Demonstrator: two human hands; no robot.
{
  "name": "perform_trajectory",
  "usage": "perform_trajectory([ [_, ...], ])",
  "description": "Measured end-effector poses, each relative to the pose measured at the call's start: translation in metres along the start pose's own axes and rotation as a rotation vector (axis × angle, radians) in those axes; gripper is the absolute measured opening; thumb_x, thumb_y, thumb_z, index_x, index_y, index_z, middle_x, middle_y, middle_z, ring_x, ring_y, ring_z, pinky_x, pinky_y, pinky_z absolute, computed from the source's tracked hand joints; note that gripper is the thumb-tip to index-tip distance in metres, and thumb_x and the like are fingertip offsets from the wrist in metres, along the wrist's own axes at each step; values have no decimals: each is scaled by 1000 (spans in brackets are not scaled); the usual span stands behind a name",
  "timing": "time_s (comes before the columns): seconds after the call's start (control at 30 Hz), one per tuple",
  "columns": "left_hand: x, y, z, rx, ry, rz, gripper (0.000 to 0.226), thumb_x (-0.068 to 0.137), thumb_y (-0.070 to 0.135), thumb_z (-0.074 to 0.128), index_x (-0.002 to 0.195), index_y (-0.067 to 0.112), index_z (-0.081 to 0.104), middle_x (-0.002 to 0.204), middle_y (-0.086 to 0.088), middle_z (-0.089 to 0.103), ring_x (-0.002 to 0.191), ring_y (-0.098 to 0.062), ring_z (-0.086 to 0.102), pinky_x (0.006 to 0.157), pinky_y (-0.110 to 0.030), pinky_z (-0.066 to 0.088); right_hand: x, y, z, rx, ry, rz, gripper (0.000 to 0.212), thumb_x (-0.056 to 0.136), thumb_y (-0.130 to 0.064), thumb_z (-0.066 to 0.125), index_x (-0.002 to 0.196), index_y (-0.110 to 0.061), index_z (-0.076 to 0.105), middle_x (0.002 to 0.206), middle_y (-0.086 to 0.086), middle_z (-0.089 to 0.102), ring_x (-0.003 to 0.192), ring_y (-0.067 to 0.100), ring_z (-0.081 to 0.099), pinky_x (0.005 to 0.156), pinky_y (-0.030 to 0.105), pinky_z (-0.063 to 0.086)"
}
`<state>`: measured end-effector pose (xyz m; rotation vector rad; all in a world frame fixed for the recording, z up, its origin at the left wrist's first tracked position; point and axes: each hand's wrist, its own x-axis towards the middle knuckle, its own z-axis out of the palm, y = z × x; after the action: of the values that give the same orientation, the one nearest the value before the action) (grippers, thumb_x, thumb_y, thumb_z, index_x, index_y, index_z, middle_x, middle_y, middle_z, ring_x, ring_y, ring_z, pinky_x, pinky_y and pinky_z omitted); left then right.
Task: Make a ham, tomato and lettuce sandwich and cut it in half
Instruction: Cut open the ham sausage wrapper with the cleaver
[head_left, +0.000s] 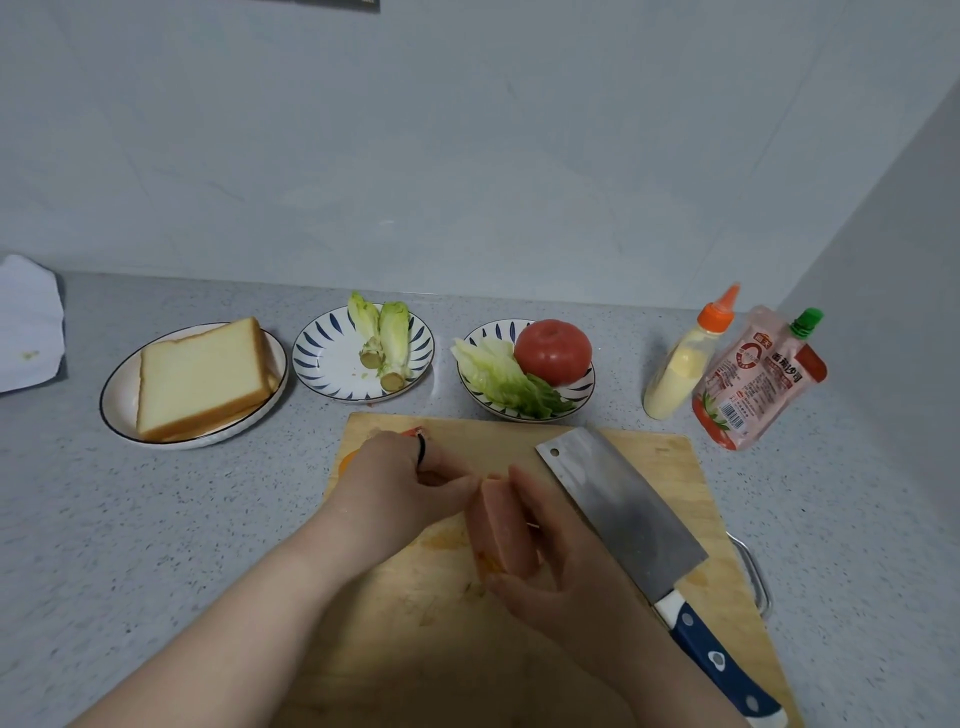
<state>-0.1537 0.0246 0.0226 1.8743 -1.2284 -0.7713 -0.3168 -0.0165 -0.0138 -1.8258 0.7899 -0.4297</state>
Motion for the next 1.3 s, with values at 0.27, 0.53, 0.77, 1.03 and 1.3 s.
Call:
perform_trajectory([
  [0.27, -10, 6, 15, 306, 67, 28, 8, 74, 31, 59, 70, 25, 63, 62, 11, 60, 67, -7, 58, 62, -20, 45, 4, -2, 11, -48, 251, 100, 51, 80, -35, 63, 127, -31, 42, 115, -30, 42, 101, -18, 41, 84, -5, 32],
  [0.53, -3, -2, 9, 132, -26, -66, 24, 77, 14, 62, 58, 29, 57, 59, 11, 58, 54, -2, 51, 49, -8, 38, 4, 10, -1, 499, 74, 133, 36, 75, -13, 65, 102, -35, 55, 104, -5, 69, 88, 5, 67, 64, 14, 51],
  [0.77, -9, 2, -3, -626, -262, -268, 49, 87, -4, 46, 45, 11, 67, 51, -5, 66, 48, -9, 63, 47, -17, 52, 6, 15, -9, 761, -14, 152, 40, 64, -15, 59, 101, -26, 61, 101, 0, 64, 81, 6, 67, 64, 19, 52],
  [1.03, -17, 14, 1, -704, -285, -198, 46, 85, -5, 47, 48, 11, 69, 53, -6, 67, 50, -10, 65, 46, -17, 50, 8, 6, 12, -268, 388, -278, 41, 63, -39, 67, 99, -24, 56, 97, -13, 56, 82, 7, 52, 74, 8, 40],
  [1.3, -13, 8, 4, -810, -258, -233, 49, 86, -3, 44, 46, 10, 68, 52, -9, 66, 47, -12, 64, 42, -17, 50, -3, -1, 6, 96, 319, -67, 26, 76, -15, 70, 75, -38, 58, 69, -15, 62, 68, 0, 58, 67, 19, 45],
])
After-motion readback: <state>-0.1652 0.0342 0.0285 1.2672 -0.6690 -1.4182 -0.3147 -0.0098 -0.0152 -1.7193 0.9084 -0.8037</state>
